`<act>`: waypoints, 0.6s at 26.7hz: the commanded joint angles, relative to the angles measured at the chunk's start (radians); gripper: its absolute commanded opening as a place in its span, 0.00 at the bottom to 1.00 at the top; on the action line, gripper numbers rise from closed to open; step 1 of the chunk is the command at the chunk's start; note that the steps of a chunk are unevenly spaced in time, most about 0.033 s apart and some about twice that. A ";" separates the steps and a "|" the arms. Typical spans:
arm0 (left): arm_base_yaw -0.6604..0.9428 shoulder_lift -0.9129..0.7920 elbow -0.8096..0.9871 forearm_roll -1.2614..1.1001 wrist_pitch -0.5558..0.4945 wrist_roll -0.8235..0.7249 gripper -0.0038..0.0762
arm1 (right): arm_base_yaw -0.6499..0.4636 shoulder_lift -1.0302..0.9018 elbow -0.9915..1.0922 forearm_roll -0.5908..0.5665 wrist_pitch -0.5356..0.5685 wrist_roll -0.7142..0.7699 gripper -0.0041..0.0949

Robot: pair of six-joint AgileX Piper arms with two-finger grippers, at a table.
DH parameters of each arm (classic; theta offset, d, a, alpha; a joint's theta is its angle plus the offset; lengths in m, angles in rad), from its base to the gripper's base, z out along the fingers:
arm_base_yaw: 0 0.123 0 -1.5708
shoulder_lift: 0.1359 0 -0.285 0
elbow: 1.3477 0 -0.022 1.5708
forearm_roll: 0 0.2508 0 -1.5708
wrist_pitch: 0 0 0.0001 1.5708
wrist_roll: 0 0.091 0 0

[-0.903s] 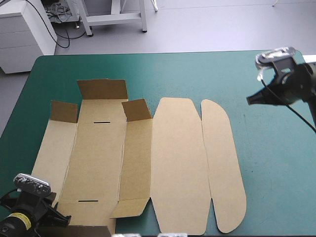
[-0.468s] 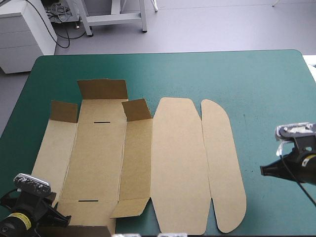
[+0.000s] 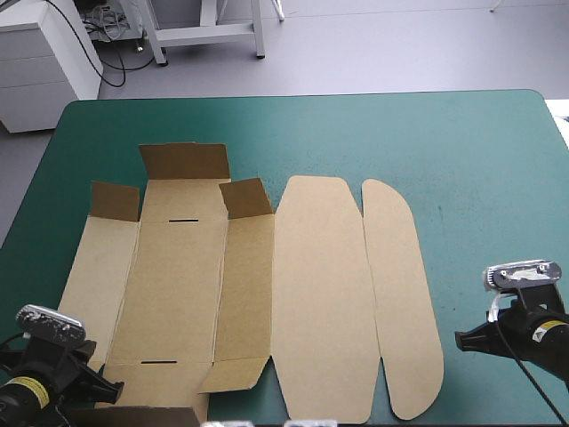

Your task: Fold the box

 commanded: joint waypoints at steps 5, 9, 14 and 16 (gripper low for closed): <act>-0.002 0.146 -0.140 0.053 -0.050 -0.007 0.04 | -0.006 0.000 -0.022 0.039 -0.098 -0.015 0.02; -0.002 0.247 -0.194 0.050 -0.109 -0.011 0.04 | -0.006 0.000 -0.022 0.039 -0.098 -0.022 0.02; -0.002 0.436 -0.250 0.060 -0.244 -0.101 0.04 | -0.006 0.000 -0.022 0.039 -0.098 -0.022 0.02; -0.002 0.532 -0.274 0.058 -0.312 -0.110 0.04 | -0.006 0.000 -0.022 0.039 -0.098 -0.034 0.02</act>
